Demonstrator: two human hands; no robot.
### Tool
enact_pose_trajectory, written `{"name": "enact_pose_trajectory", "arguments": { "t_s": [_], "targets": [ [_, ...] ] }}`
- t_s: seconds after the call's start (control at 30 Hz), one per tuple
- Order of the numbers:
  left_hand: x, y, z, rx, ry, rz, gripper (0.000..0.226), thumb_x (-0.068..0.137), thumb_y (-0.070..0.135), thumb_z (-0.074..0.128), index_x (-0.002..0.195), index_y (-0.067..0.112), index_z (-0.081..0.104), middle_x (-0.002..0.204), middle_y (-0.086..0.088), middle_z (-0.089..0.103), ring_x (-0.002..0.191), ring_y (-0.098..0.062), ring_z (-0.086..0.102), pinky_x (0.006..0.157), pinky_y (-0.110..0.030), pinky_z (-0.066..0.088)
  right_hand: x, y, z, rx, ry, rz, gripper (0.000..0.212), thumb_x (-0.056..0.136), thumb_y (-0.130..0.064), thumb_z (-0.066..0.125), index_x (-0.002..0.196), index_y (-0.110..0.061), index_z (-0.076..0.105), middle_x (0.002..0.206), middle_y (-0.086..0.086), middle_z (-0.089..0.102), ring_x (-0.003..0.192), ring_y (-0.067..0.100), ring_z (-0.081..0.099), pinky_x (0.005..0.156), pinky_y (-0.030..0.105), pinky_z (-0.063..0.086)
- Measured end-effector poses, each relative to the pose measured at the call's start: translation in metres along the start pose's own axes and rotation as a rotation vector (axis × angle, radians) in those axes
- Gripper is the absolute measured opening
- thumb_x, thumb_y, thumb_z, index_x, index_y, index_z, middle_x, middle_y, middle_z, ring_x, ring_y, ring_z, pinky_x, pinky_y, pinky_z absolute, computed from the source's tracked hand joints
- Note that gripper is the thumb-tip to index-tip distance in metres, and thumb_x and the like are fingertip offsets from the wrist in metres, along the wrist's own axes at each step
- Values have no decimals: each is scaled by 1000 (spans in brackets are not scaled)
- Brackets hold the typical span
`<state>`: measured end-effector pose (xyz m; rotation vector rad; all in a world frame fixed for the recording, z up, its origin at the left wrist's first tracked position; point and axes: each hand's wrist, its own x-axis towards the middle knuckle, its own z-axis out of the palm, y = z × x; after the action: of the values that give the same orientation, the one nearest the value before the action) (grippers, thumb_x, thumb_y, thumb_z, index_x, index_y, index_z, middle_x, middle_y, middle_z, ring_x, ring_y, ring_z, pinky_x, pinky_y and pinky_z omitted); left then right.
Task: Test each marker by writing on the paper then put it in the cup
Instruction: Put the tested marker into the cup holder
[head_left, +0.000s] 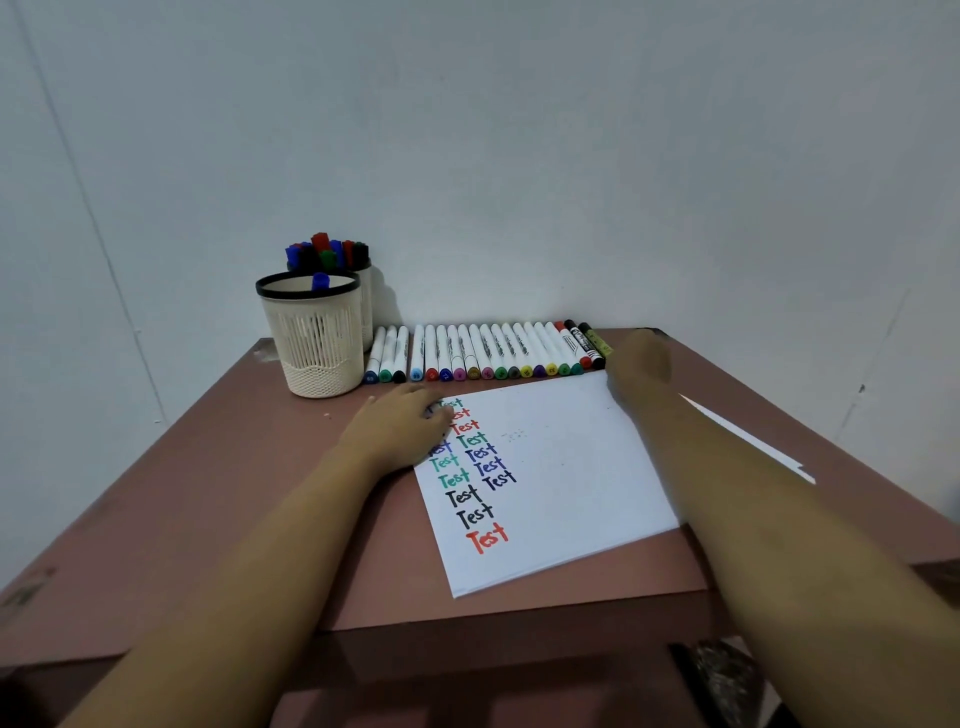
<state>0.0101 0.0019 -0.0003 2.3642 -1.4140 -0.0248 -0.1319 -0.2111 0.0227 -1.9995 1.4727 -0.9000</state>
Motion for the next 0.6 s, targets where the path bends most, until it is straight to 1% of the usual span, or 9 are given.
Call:
{"name": "enact_pose_trajectory", "arguments": {
  "t_s": [0.07,0.17,0.23,0.27,0.3,0.37,0.43,0.5,0.6],
  "targets": [
    [0,0,0,-14,7,-2,41,98,37,33,133,20,47,143,-2,41,128,-20,39,111,-41,26,1,2,1,15,86,56,21,92,2,47,110,6,57,111,19,61,98,31,59,71,30,39],
    [1,0,0,-35,13,-11,40,99,36,32,132,21,47,140,-3,43,127,-20,40,109,-40,29,-6,-6,-6,148,169,63,23,95,-2,45,113,7,56,116,22,60,107,34,58,75,31,41],
    [3,-3,1,-68,27,-20,42,99,38,32,135,21,44,143,-4,40,130,-20,37,109,-40,28,-6,-11,-10,248,182,36,24,96,-4,46,109,8,61,112,23,64,101,33,62,75,32,45],
    [4,-3,2,-107,48,-28,45,99,39,33,138,20,41,145,-6,37,133,-20,34,110,-38,28,-9,-15,-13,304,177,9,24,95,-3,45,105,10,64,105,23,67,92,32,65,75,35,49],
    [4,-3,2,-155,81,-34,47,98,39,34,141,18,37,147,-7,33,135,-21,32,110,-37,27,-14,-19,-15,387,154,-15,25,94,-2,45,100,11,65,96,23,68,79,29,66,72,36,51],
    [3,-2,2,-226,186,-21,50,98,36,38,143,16,32,148,-9,29,136,-22,29,109,-34,26,-22,-23,-19,563,77,-37,24,93,0,45,95,10,67,77,16,66,57,17,59,62,31,51],
    [0,0,1,-219,322,53,51,97,30,44,143,14,32,147,-11,30,137,-22,28,108,-32,25,-37,-27,-23,644,-8,-42,23,92,0,45,92,2,67,66,6,60,52,11,54,55,21,48],
    [-4,2,0,-180,406,164,53,95,24,50,143,11,33,146,-10,32,136,-21,28,108,-28,25,-56,-30,-26,703,-94,-61,22,93,0,45,89,-3,66,65,3,57,52,9,52,50,15,47],
    [-7,5,0,-104,405,322,53,92,20,55,140,6,37,140,-12,40,129,-25,39,106,-32,32,-81,-26,-23,806,-219,-76,17,94,-2,48,91,-1,65,69,4,57,53,9,52,48,14,46]
  ]
}}
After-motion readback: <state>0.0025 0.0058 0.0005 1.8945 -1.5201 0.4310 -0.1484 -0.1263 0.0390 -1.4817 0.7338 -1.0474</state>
